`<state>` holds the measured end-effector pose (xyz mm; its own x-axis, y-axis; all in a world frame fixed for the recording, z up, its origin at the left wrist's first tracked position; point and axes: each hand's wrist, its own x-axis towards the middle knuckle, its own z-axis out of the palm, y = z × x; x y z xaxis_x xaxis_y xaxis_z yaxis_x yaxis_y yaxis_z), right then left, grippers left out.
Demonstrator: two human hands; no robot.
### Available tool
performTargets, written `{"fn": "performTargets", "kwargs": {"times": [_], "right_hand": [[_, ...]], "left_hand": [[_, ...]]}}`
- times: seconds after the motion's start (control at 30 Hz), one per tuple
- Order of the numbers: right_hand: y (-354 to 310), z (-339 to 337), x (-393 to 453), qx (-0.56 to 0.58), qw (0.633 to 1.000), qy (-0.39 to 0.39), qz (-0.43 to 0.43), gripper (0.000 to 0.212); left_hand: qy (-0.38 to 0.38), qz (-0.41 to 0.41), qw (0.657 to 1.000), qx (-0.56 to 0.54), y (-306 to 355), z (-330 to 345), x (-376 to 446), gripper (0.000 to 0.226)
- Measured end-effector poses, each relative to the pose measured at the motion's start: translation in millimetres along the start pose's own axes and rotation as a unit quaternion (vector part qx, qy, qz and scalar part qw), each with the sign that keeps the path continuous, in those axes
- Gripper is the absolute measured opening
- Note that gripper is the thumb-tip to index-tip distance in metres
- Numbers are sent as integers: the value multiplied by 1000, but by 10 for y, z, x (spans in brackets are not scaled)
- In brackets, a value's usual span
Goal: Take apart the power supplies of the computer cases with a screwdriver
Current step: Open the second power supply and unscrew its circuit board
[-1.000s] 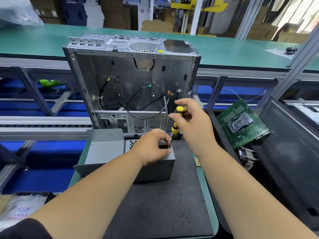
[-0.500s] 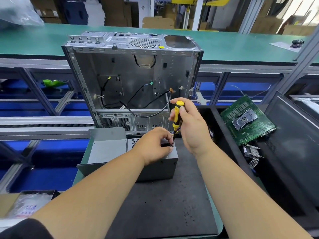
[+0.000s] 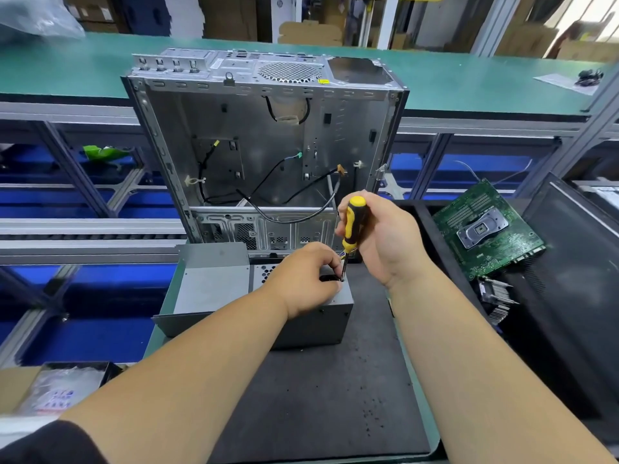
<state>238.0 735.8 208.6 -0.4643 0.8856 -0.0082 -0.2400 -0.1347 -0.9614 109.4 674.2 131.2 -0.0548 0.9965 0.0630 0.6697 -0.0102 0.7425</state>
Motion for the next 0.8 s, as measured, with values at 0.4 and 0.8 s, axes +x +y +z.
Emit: {"fn": "performTargets", "kwargs": {"times": [0.4,0.8], "right_hand": [[68,22,73,74,997,8,4,33],[47,32,95,45,999,-16,-13,62]], "left_hand": [[1,4,1000,6,-11,-16,-15,19],[0,-4,1000,-6,17,-10,3,15]]}}
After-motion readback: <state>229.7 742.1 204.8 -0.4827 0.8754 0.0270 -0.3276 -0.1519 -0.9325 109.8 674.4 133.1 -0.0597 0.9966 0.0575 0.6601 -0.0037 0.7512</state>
